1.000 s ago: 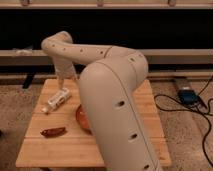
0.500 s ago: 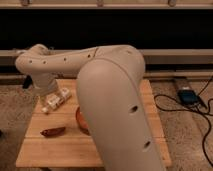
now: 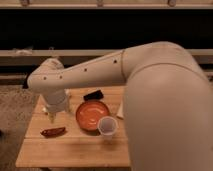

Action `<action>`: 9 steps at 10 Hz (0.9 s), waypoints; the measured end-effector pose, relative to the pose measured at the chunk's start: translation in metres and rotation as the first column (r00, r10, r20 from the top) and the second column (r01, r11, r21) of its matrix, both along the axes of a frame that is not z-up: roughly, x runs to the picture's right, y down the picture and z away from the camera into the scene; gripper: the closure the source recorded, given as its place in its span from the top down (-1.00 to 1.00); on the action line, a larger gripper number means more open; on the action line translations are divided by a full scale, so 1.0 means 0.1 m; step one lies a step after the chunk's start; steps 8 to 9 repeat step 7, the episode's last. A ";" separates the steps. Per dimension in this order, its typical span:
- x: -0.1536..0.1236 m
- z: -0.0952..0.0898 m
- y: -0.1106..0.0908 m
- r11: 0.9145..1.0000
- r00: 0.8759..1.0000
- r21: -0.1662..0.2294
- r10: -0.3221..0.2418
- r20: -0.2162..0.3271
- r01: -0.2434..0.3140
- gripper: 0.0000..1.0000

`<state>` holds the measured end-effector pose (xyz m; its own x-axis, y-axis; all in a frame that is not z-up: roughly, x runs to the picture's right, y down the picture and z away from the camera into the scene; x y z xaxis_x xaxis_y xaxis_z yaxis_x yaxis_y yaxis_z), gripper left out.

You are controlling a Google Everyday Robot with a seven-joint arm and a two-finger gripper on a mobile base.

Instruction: Move the arm in a circular motion

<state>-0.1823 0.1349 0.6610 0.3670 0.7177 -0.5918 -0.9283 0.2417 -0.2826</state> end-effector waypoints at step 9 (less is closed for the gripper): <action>1.38 0.31 -0.60 0.983 0.966 0.037 0.186 -0.179 -0.182 0.30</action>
